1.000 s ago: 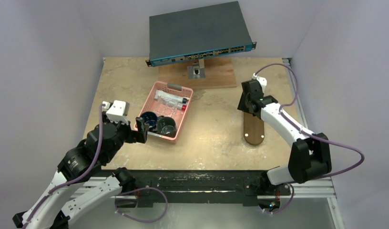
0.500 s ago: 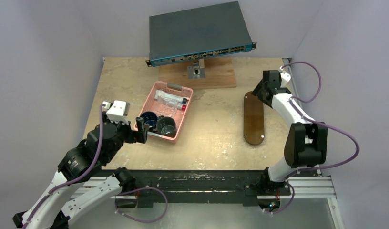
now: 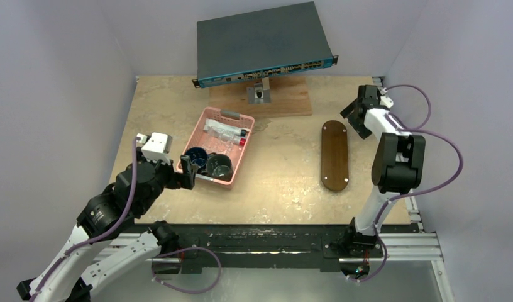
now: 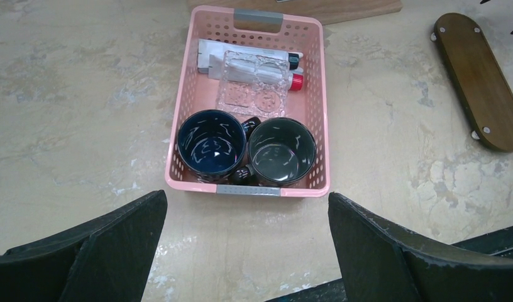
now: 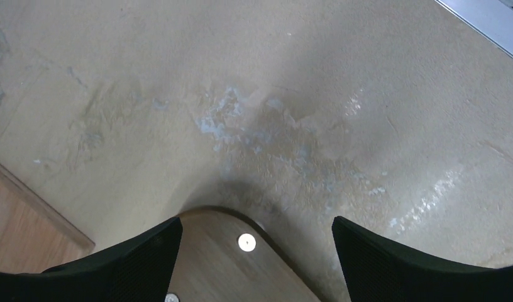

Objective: Prepare toiletry sets of a toothbrush and toothpaste on the tray

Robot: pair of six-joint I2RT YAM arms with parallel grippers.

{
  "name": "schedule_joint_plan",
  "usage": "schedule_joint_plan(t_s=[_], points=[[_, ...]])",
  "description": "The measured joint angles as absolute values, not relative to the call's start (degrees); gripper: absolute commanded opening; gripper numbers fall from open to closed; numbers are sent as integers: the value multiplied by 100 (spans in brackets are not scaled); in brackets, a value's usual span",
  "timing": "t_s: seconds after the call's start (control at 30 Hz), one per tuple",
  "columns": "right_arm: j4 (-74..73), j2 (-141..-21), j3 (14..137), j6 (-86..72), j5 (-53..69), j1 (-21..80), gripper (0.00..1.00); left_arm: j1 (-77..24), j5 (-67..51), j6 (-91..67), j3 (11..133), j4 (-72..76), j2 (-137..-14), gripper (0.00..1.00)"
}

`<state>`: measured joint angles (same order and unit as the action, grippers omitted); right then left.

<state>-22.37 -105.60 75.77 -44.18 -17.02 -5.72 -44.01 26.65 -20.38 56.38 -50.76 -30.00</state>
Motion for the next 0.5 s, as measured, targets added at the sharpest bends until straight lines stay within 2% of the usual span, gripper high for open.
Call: schedule_joint_plan(t_s=[0.37, 0.5], points=[[-2475, -11467, 8433, -4637, -1697, -624, 91, -4401, 2589, -2034, 5638, -5074, -3022, 100], [-2554, -11611, 8464, -4668, -1688, -624, 88, -4401, 2574, -2036, 5638, -5076, -3020, 100]])
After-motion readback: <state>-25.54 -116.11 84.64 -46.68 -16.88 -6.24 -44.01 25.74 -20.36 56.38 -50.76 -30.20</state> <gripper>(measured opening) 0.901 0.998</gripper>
